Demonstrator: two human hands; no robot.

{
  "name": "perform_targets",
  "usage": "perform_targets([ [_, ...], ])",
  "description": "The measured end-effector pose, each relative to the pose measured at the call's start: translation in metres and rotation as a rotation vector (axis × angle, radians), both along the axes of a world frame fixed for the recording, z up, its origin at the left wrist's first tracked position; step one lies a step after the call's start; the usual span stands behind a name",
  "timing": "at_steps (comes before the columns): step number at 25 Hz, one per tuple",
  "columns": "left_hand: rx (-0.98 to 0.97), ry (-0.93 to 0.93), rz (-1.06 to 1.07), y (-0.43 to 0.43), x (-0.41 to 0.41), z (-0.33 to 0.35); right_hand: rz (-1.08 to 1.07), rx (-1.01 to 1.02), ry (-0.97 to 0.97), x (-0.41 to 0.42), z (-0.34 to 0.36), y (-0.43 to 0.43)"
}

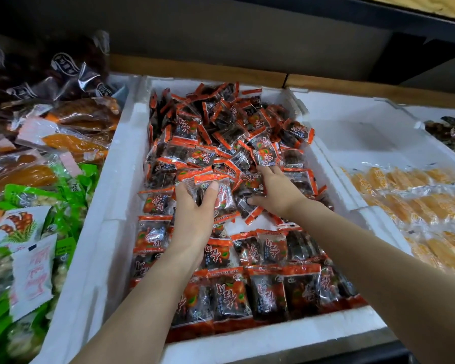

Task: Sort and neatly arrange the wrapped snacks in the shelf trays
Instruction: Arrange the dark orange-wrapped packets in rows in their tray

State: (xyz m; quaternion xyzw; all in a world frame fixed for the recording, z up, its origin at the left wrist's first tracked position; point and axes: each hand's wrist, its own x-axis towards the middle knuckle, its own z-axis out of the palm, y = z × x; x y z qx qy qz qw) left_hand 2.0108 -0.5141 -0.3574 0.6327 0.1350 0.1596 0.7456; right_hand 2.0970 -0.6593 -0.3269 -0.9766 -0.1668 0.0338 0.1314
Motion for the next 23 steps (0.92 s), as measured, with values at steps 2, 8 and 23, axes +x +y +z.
perform_targets([
  [2, 0.005, -0.012, 0.018, 0.001, 0.002, -0.001, 0.011, -0.038, -0.004, 0.001, 0.003, 0.005],
  [8, 0.051, -0.030, 0.081, 0.003, 0.003, -0.003, -0.067, -0.189, -0.101, -0.020, 0.003, 0.018],
  [23, -0.160, -0.015, 0.018, 0.002, 0.003, 0.007, 0.200, 0.406, -0.090, -0.050, 0.036, 0.038],
])
